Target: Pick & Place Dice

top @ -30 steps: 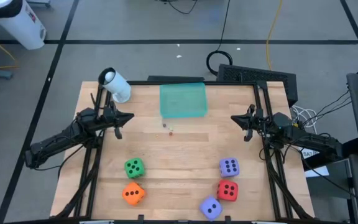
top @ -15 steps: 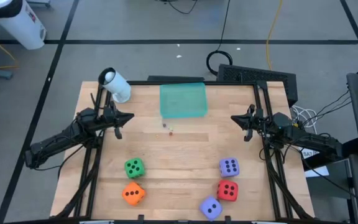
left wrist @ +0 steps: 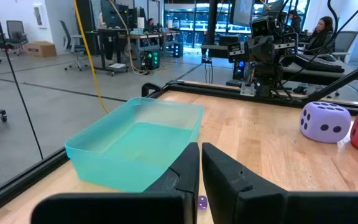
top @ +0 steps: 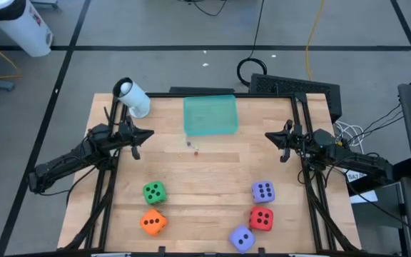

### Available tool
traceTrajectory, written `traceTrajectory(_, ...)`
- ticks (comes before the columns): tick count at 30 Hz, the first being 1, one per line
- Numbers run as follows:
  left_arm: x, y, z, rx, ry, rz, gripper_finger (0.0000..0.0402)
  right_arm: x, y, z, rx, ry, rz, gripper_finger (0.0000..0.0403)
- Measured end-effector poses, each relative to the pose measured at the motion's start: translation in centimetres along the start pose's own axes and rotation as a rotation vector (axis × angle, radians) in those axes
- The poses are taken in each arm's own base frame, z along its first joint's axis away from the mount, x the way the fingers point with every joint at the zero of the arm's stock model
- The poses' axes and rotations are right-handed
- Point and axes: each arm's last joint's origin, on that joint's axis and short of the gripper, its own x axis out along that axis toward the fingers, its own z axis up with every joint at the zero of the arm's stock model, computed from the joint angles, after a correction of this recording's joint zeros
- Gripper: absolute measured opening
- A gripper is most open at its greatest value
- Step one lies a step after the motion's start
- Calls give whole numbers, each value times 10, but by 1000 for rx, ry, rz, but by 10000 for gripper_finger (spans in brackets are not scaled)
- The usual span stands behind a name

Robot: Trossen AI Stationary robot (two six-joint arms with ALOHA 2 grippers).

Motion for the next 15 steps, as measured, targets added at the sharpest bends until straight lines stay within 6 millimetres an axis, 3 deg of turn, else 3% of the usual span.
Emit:
traceTrajectory(8, 0, 0, 0, -1, -1, -1, 31, 0, 0, 0, 0, 0, 1, 0)
traceTrajectory(15, 0, -1, 4, -140, -38, -21, 31, 0, 0, 0, 0, 0, 0, 0)
